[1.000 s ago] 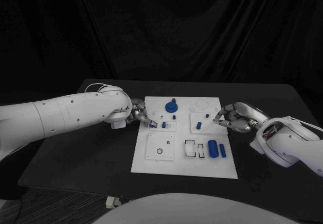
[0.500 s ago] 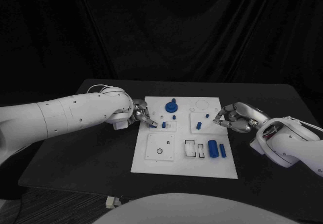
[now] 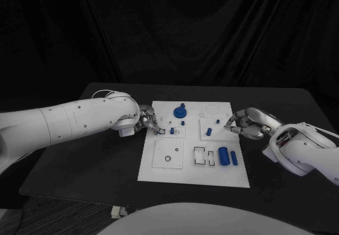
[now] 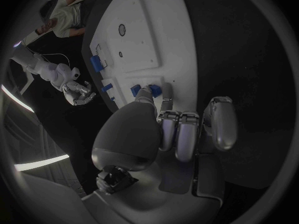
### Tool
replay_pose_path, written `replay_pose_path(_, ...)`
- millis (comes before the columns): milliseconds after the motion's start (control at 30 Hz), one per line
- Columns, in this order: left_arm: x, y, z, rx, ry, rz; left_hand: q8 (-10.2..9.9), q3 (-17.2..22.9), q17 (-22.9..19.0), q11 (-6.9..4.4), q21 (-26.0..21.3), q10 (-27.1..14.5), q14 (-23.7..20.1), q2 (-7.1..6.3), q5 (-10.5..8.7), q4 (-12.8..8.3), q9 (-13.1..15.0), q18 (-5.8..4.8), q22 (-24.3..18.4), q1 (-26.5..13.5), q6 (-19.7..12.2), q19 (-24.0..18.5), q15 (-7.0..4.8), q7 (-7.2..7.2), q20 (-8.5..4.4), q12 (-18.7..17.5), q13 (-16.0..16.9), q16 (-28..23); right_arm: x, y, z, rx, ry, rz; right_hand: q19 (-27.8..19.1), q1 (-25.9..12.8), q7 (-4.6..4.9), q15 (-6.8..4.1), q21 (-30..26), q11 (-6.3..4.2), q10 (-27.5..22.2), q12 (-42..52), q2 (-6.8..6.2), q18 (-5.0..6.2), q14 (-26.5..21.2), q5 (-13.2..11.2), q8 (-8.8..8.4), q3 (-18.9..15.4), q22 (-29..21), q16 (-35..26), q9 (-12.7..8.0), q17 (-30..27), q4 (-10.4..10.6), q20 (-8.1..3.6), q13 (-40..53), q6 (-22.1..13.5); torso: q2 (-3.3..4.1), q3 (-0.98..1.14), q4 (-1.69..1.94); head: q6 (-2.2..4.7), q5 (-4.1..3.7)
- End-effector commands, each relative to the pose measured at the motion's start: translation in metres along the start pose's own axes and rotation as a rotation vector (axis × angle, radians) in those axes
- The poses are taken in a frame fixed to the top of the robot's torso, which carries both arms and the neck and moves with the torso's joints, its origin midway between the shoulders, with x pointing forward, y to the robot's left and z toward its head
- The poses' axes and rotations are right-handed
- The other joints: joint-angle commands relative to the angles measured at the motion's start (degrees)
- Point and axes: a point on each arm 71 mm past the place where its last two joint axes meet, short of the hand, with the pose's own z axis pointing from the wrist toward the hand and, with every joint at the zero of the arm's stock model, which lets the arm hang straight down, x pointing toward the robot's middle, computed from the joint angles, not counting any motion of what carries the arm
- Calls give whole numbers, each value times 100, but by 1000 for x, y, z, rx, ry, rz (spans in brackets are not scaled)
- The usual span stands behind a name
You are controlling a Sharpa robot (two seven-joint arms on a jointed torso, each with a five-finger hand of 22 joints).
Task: Assemble the parts on the task board
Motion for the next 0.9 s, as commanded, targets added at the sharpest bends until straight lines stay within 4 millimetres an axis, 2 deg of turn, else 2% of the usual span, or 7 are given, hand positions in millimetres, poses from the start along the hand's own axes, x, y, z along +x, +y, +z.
replay_pose_path(33,13,3,4,-13,59,13,54,66,1419,-110,-9,189,533,178,26,-14,-1097,96,1039,334,39,-6,-50,-12,-56,-44,922,-31,2,-1,0,17,9,0,-17,53,-16,-23,-35,-16,587,20,0,119,605,28,25,27,502,17,3,1510,3,-15,1509,-27,-3,1,2,-1,8)
replay_pose_path(333,12,4,4,-9,47,7,297,406,1389,-169,-18,139,510,159,-72,-251,-990,96,1036,833,6,-11,-109,-73,-117,-124,867,-59,2,-1,-1,19,15,0,-20,63,-17,-24,-53,-16,587,20,6,122,605,29,28,35,498,17,3,1510,-1,-16,1509,-27,-3,2,2,-1,17)
replay_pose_path(433,11,4,3,-8,35,1,542,1335,1400,-183,22,136,520,70,-1724,-396,-822,88,1046,1235,-115,3,-126,-79,-172,-152,845,-47,3,-2,-1,21,18,0,-20,63,-17,-24,-53,-16,587,20,6,122,605,29,28,35,498,17,3,1510,-1,-16,1509,-27,-2,2,3,-1,21)
replay_pose_path(500,11,5,3,-8,29,-2,645,1677,1403,-193,27,142,524,-100,-1688,-351,-762,86,1045,1151,-145,6,-128,-66,-160,-154,841,-43,3,-2,-1,21,19,0,-20,63,-17,-24,-53,-16,587,20,6,122,605,29,28,35,498,17,3,1510,-1,-16,1509,-27,-3,-1,2,-1,32)
replay_pose_path(533,11,5,3,-8,26,-3,831,2557,1407,-198,43,156,529,-493,-1701,-194,-657,104,1048,888,-305,18,-91,-62,-203,-153,835,-39,3,-2,-1,22,19,0,-19,69,-17,-24,-52,-17,587,20,10,121,605,30,29,39,499,17,3,1510,-4,-16,1509,-27,-3,1,2,-1,33)
replay_pose_path(700,9,7,2,-7,4,-14,1254,4127,1417,-193,69,170,538,-1154,-1631,-376,-457,83,1055,297,-293,44,-119,-85,-168,-152,821,-27,4,-2,-1,25,23,0,-20,77,-18,-24,-59,-17,587,20,16,122,605,31,32,45,498,17,3,1510,-7,-17,1509,-25,-3,2,1,-1,52)
replay_pose_path(900,8,9,0,-9,-20,-26,1423,4680,1442,-199,108,190,558,-1313,-1558,-630,-368,72,1066,-75,-310,76,-147,-72,-160,-137,821,-3,4,-3,-1,28,26,0,-21,88,-20,-25,-66,-18,587,20,23,123,605,32,38,54,496,17,4,1510,-13,-17,1509,-20,-3,0,1,-1,56)
